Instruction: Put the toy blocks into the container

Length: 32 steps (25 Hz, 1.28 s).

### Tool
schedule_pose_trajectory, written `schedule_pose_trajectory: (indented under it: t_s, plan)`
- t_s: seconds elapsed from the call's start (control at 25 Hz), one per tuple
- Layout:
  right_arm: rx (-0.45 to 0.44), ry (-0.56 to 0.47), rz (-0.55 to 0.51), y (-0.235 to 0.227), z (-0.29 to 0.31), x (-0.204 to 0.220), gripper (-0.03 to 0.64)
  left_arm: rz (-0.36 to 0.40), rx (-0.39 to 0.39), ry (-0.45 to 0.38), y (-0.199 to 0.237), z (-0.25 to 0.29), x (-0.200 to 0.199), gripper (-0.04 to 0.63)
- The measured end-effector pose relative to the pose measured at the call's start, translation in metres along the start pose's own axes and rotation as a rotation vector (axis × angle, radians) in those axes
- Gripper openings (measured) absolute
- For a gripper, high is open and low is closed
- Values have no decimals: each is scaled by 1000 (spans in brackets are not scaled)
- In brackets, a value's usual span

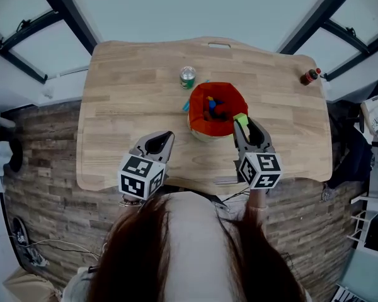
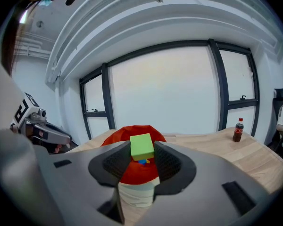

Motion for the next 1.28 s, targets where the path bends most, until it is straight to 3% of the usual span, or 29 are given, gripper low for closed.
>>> schedule_pose_trajectory:
  t_s: [1.28]
  plan:
    - [50, 24, -14, 10, 1, 3, 160, 10, 20, -5, 11, -4, -1, 9]
Point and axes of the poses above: the fingertips, and each gripper's own axes: z forward along the fingers, y to its left, x out of its underside, the point moved 9 cm from there along -z, backward along the fingers, and after that the axes turned 7 degrees about y, right-handed, at the moved point
